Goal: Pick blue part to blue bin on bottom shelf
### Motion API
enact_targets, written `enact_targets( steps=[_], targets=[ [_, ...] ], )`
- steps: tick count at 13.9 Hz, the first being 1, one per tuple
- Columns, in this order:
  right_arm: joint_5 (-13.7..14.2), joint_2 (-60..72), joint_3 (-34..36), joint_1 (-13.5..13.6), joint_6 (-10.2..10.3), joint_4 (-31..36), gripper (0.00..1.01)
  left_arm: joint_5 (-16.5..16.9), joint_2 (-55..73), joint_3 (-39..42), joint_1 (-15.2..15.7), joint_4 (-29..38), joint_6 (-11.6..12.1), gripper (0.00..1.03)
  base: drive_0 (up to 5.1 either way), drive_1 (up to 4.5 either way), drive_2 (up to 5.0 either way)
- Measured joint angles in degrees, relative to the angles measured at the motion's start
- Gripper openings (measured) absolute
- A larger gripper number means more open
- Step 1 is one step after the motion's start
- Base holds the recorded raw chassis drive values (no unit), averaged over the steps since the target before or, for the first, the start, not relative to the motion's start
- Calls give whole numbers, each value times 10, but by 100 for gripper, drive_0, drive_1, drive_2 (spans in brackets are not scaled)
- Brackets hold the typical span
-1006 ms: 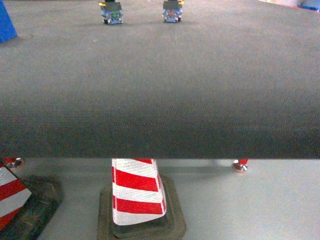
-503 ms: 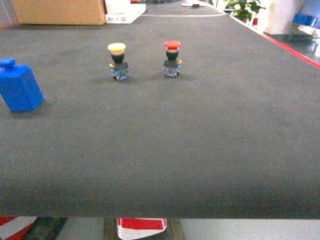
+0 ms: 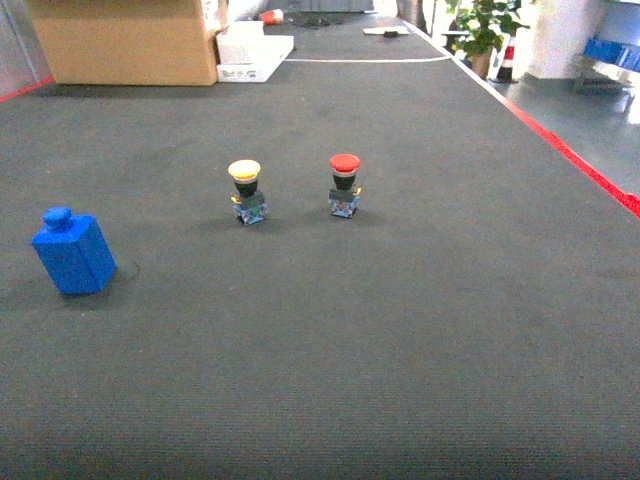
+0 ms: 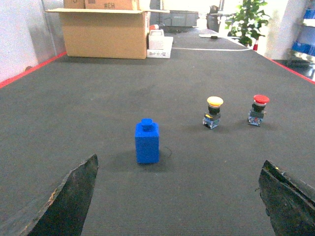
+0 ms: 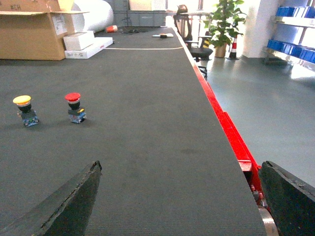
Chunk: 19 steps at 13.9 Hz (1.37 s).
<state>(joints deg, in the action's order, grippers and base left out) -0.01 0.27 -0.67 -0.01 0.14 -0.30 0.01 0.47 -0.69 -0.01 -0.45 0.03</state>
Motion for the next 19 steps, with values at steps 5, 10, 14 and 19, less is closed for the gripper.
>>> enact_targets(
  steps=[5,10,14,19],
  targets=[
    [0,0,0,0,0,0,98,0,0,0,0,2,0,98,0,0,0],
    [0,0,0,0,0,0,98,-136,423,-136,-70,98,-61,98,0,0,0],
    [0,0,0,0,0,0,98,-132,786,-270,-26,341,-27,98,0,0,0],
    [0,0,0,0,0,0,98,-136,1017,-397,-6,386,2,98,0,0,0]
  ],
)
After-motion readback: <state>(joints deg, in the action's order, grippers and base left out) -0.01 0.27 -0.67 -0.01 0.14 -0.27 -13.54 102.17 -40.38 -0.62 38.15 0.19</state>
